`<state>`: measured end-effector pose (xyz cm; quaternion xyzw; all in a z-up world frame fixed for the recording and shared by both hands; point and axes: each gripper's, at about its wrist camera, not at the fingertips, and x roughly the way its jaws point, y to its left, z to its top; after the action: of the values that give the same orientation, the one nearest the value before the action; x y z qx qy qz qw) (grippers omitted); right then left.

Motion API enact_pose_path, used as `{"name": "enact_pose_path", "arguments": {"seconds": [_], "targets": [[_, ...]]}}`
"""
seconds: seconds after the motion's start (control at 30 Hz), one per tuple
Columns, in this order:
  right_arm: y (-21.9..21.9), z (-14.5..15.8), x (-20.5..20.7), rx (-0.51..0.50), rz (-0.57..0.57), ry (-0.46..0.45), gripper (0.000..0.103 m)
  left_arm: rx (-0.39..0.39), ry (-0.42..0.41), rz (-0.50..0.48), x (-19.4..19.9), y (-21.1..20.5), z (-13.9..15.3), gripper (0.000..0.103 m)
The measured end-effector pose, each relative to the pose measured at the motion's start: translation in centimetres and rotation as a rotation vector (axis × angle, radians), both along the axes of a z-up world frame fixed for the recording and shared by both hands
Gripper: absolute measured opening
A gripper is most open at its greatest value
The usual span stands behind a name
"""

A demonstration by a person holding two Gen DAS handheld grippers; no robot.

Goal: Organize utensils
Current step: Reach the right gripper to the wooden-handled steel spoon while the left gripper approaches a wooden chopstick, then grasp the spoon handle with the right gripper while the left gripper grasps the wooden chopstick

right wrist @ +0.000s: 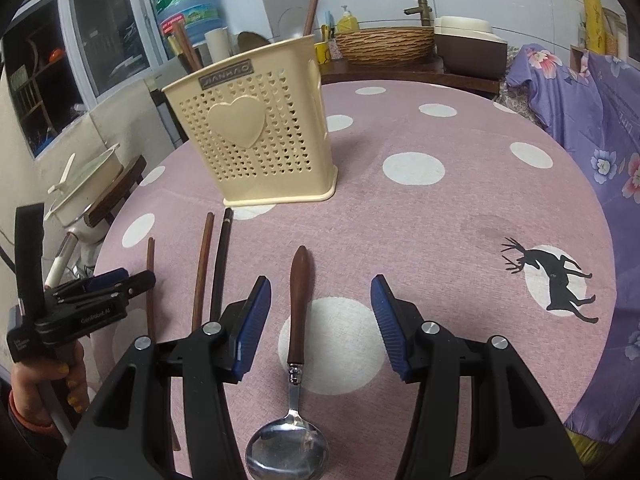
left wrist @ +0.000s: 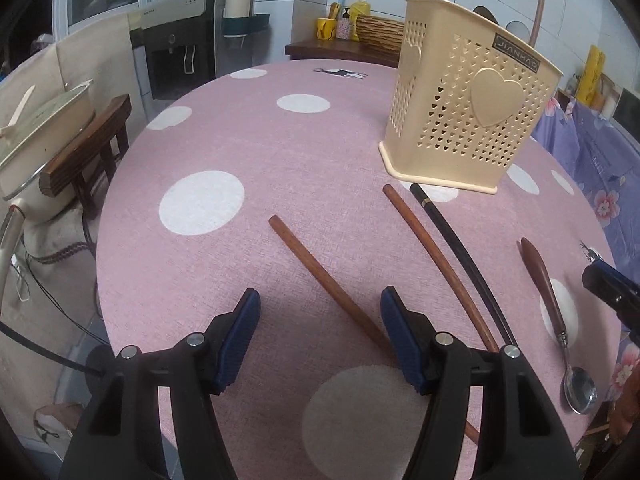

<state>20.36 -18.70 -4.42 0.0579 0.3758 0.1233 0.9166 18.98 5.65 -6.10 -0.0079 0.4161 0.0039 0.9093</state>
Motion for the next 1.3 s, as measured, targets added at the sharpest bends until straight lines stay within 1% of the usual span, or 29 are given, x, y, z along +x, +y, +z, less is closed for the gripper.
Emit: {"name": "enact_pose_path", "arguments": {"seconds": [0.1,0.2,0.27,0.33,0.4,0.47,0.63,0.7,0.83,0.97,1.03,1.17,1.3], "targets": [[0.6,-0.3,0.4,-0.03,0.02,0.012,0.053,-0.002,0.004,-0.001,0.4,-0.1,0.0,0.06],[1.1,-0.8,1.1,-0.056,0.037,0.03,0.052,-0.002,0.013,-0.002,0.9,-0.2,0.1,0.053],[1.5,-1.1,1.6,-0.071,0.048,0.042,0.048,-0.012,0.019,-0.009,1.4,-0.1,0.1,0.048],[1.9,-1.2,2.1,-0.092,0.058,0.048,0.046,-0.004,0.022,-0.018,1.9,-0.4,0.1,0.046],[2.2,-1.4,2.5,-0.111,0.068,0.055,0.046,0.013,0.025,-0.032,2.3,-0.7,0.0,0.041],[2.4,-1.4,2.7,-0.119,0.074,0.058,0.045,0.031,0.025,-0.048,2.7,-1.0,-0.1,0.033],[2.2,-1.7,3.1,-0.1,0.071,0.078,0.045,0.025,0.034,-0.074,4.0,-1.3,0.1,0.019],[2.2,-1.8,3.1,-0.103,0.069,0.081,0.045,0.025,0.035,-0.081,4.3,-1.5,0.1,0.017],[2.2,-1.7,3.2,-0.104,0.06,0.085,0.045,0.049,0.036,-0.091,4.7,-2.0,0.0,0.016],[2.4,-1.8,3.4,-0.118,0.062,0.092,0.045,0.025,0.05,-0.063,4.6,-1.8,0.1,0.017],[2.6,-1.9,3.5,-0.126,0.068,0.097,0.041,0.039,0.047,-0.057,4.3,-2.1,0.1,0.017],[3.1,-2.2,3.7,-0.149,0.082,0.106,0.039,0.06,0.042,-0.049,3.6,-2.5,0.0,0.017],[3.5,-2.6,4.0,-0.172,0.083,0.111,0.031,0.075,0.034,-0.049,3.8,-2.7,0.0,0.017]]}}
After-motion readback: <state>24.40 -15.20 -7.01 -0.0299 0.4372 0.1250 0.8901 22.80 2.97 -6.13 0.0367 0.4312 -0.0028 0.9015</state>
